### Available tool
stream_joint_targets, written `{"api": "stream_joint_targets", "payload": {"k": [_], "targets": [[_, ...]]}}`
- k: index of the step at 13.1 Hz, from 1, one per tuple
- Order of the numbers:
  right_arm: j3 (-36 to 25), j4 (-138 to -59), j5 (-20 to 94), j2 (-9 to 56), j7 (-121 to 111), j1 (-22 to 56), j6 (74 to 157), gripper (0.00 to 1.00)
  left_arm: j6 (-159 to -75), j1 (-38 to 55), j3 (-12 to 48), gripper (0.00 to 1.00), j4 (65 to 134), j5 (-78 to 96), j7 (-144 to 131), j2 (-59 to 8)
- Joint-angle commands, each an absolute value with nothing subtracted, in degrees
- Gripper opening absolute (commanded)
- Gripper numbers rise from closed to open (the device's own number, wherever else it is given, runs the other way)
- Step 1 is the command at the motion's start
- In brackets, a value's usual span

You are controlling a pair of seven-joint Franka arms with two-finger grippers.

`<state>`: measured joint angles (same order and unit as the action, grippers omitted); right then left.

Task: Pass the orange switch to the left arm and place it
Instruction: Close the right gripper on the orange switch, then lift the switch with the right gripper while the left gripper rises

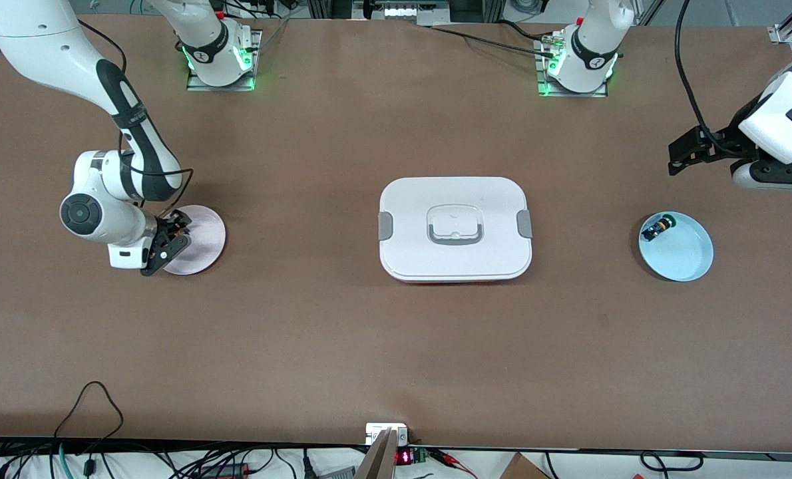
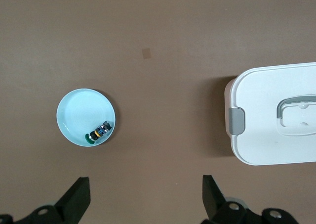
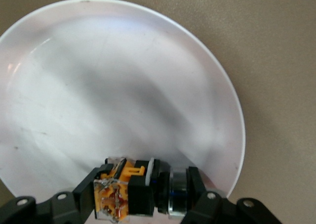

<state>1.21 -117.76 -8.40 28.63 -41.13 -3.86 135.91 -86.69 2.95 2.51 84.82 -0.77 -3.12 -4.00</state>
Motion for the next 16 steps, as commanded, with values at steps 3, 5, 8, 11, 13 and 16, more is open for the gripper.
{"api": "stream_joint_targets", "payload": {"k": [3, 5, 8, 11, 13, 16], "targets": [[4.92, -118.04, -4.76, 23.91, -42.28, -4.75, 135.79, 0.13, -86.31, 2.81, 2.72, 1.0, 83.23, -1.67, -3.52, -4.83], [5.1, -118.04, -4.39, 22.86, -42.45, -4.66, 135.79, 0.13, -86.05, 3.86, 2.73, 1.0, 83.75, -1.67, -3.6, -7.45], [6.14, -118.04, -4.48, 19.17, -43.15, -4.74, 135.62, 0.13, -81.83, 0.11, 2.11, 1.0, 83.23, 8.31, -3.42, -10.54], [8.43, -115.42, -4.39, 14.96, -43.86, -4.4, 130.99, 0.13, -77.9, -6.13, 2.2, 1.0, 83.67, 19.74, -3.17, -13.96], [11.94, -107.97, -3.17, 13.28, -45.17, -4.39, 120.47, 0.13, -72.19, -9.56, 2.29, 1.0, 83.84, 30.44, -3.08, -16.6], [14.32, -100.21, 2.89, 12.05, -47.89, -4.22, 111.28, 0.13, -67.15, -11.86, 2.55, 1.0, 85.15, 45.29, -0.98, -21.44]]}}
